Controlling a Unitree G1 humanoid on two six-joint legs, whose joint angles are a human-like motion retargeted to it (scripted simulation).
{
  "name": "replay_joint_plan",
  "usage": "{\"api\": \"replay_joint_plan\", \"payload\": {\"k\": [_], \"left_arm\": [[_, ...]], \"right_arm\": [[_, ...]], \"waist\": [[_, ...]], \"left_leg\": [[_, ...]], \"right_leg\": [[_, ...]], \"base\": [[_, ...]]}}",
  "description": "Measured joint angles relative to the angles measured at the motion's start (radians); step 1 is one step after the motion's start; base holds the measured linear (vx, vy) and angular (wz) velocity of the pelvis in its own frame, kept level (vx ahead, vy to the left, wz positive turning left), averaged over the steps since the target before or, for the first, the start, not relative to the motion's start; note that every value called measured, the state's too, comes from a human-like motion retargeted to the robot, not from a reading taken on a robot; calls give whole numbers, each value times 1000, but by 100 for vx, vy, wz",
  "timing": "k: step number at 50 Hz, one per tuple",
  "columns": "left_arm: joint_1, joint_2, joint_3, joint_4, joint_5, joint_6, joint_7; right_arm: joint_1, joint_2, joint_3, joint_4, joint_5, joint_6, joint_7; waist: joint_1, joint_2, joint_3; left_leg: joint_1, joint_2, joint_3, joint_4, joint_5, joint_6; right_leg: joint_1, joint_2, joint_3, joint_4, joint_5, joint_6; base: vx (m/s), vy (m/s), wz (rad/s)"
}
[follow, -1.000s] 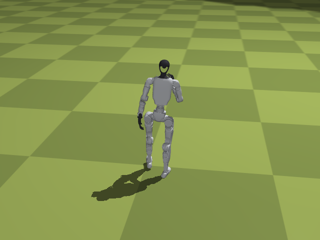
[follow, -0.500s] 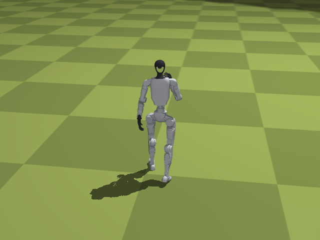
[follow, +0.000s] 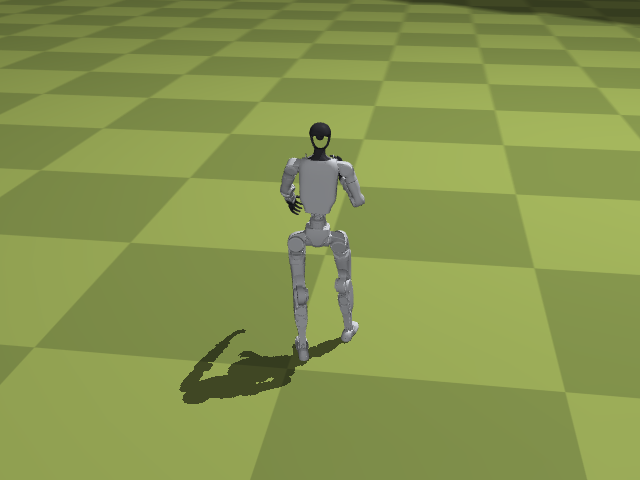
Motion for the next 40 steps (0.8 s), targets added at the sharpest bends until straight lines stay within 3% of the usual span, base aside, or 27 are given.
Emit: {"api": "replay_joint_plan", "payload": {"k": [3, 7, 11, 17, 23, 27, 33, 40], "left_arm": [[-29, -14, -8, -28, 11, -1, 5], [-8, -39, -11, -51, 107, -1, -31], [85, -57, -17, -64, 179, -6, -70], [321, -75, 6, -24, 124, -12, -74], [562, -93, 107, 94, -59, 21, -44], [676, -84, 147, 167, -91, 40, -34], [803, -58, 105, 197, -18, 56, -62], [873, -61, 92, 111, 34, 65, -100]], "right_arm": [[-8, 11, -6, -1, -48, 25, 0], [-6, 32, -9, -2, -107, 32, 33], [3, 42, -11, 0, -123, 21, 50], [13, 42, -5, 9, -90, -24, 13], [13, 29, -20, 10, -37, -40, -66], [-9, 16, -43, 11, -18, -49, -106], [-50, 9, -72, 18, -28, -60, -129], [-86, 21, -97, 13, -64, -51, -123]], "waist": [[-27, -18, 27], [-27, -12, 21], [0, -10, -6], [53, -28, -34], [86, -76, -59], [114, -78, -56], [185, -61, -14], [253, 11, 33]], "left_leg": [[57, -21, -41, 4, -29, 2], [93, -10, -72, 18, -49, 10], [101, -4, -97, 59, -34, 27], [50, -15, -142, 230, 86, 64], [-166, -37, -79, 600, 234, 123], [-290, -1, 23, 741, 204, 167], [-322, -41, 80, 512, 100, 172], [-302, -15, 225, 76, 222, 104]], "right_leg": [[35, -12, 32, -197, 68, 69], [21, 5, 94, -227, 39, 126], [53, 9, 95, -227, 96, 126], [134, -20, 63, -225, 9, 126], [182, -97, 30, -210, -53, 116], [196, -106, 8, -188, -93, 93], [233, -96, -11, -164, -140, 85], [297, -11, -57, -160, -189, 77]], "base": [[45, -10, 66], [46, -18, 35], [48, -24, 20], [46, -22, 22], [38, -17, 47], [31, -16, 38], [28, -9, 11], [27, -4, 17]]}}
